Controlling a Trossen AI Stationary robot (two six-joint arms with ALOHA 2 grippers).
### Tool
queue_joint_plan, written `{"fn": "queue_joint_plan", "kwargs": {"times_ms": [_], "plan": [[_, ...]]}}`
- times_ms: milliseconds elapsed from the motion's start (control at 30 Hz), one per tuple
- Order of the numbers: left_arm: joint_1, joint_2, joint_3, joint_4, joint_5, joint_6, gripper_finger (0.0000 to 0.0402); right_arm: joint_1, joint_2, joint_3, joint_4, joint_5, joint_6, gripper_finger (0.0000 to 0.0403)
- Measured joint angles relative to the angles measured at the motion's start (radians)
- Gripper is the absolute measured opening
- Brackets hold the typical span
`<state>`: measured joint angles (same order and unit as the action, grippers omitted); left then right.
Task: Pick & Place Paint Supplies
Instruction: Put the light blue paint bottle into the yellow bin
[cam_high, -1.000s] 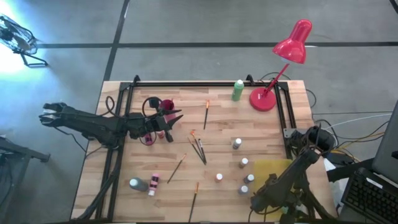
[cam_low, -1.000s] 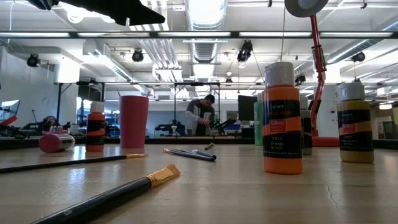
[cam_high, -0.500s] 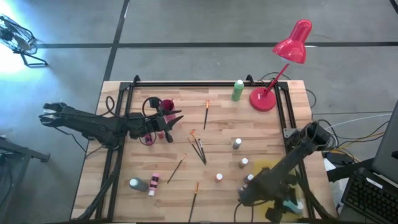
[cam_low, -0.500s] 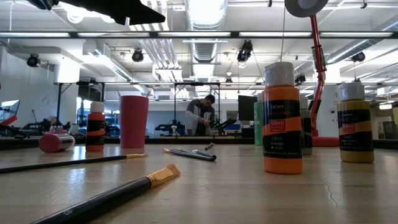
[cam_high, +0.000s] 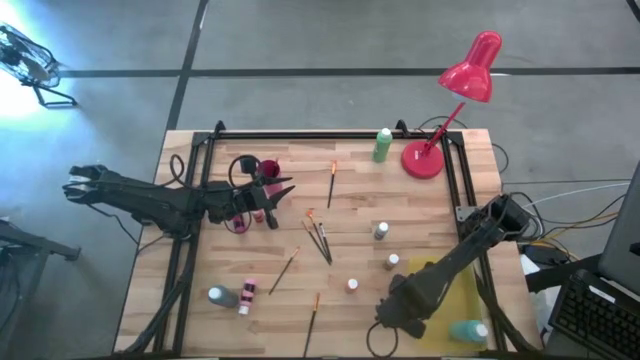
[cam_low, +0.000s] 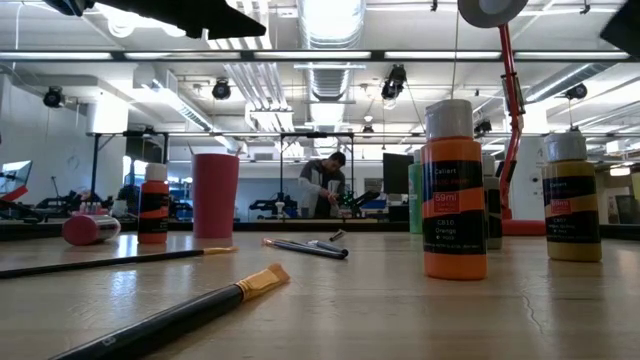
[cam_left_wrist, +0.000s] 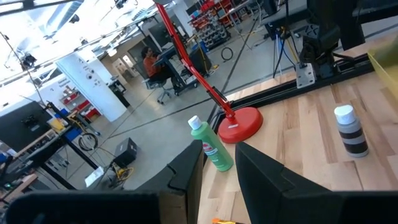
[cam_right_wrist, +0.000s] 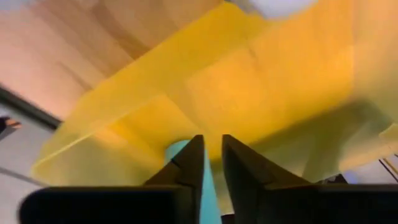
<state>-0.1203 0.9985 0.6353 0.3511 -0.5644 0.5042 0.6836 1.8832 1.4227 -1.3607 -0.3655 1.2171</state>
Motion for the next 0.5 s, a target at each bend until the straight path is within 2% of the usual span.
{"fn": "queue_joint_plan", "kwargs": {"times_ms": [133,333,500], "plan": [[0.001,0.000,0.000,0.000,0.000,-0.006,0.0101,0.027,-0.011,-0.040,0.026,-0.026,0.036,0.0013],[0.001,0.000,0.000,-0.001,0.001,-0.007,0.0101,0.084,-0.016,-0.066,0.118,-0.150,0.108,0.0008],[0.001,0.000,0.000,-0.001,0.001,-0.010,0.0101,0.129,-0.017,-0.067,0.128,-0.217,0.174,0.0008]]}}
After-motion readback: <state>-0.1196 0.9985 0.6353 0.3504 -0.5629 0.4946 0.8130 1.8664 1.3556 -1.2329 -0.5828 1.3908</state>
